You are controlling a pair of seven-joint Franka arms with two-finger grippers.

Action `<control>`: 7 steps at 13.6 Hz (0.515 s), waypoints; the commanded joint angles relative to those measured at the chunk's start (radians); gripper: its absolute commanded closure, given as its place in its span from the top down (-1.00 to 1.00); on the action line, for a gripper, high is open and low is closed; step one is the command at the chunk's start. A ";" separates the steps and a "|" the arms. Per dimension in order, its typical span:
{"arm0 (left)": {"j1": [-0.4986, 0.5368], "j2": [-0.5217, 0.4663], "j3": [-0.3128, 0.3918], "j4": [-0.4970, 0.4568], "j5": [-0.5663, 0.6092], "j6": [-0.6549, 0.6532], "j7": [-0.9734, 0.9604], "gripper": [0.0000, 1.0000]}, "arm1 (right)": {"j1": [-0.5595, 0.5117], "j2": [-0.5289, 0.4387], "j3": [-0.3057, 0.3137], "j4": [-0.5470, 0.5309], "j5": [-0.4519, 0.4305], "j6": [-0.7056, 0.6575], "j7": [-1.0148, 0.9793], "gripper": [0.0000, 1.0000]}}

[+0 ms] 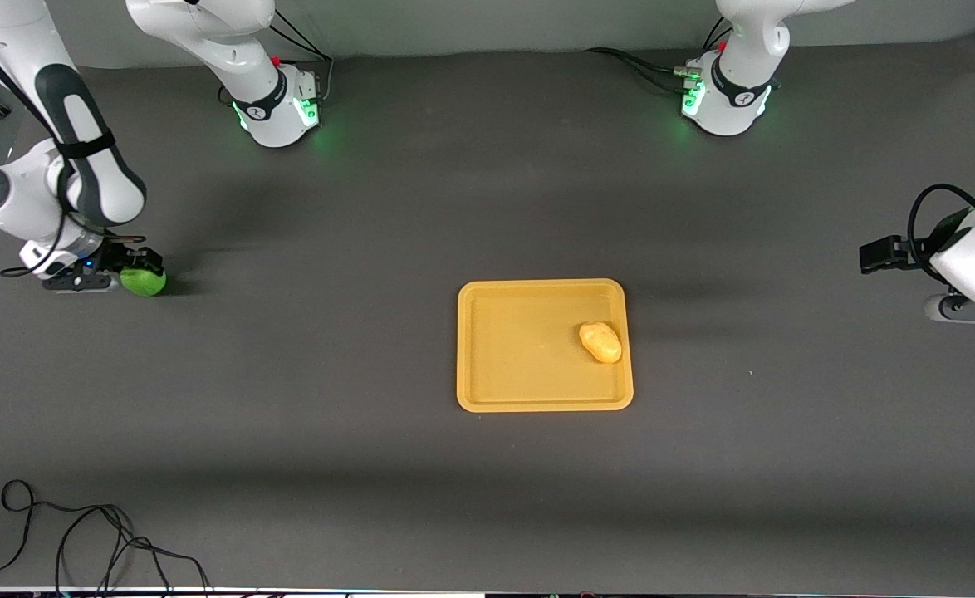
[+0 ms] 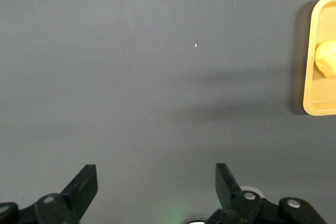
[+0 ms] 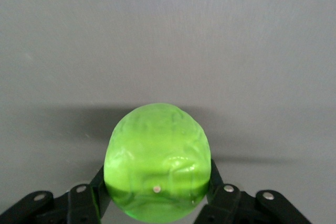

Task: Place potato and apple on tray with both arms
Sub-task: 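Grasp the green apple with the right gripper and lift it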

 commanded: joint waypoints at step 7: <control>0.052 0.012 0.001 0.043 -0.104 0.035 0.061 1.00 | 0.133 -0.077 -0.001 0.746 -0.066 -0.819 0.017 0.05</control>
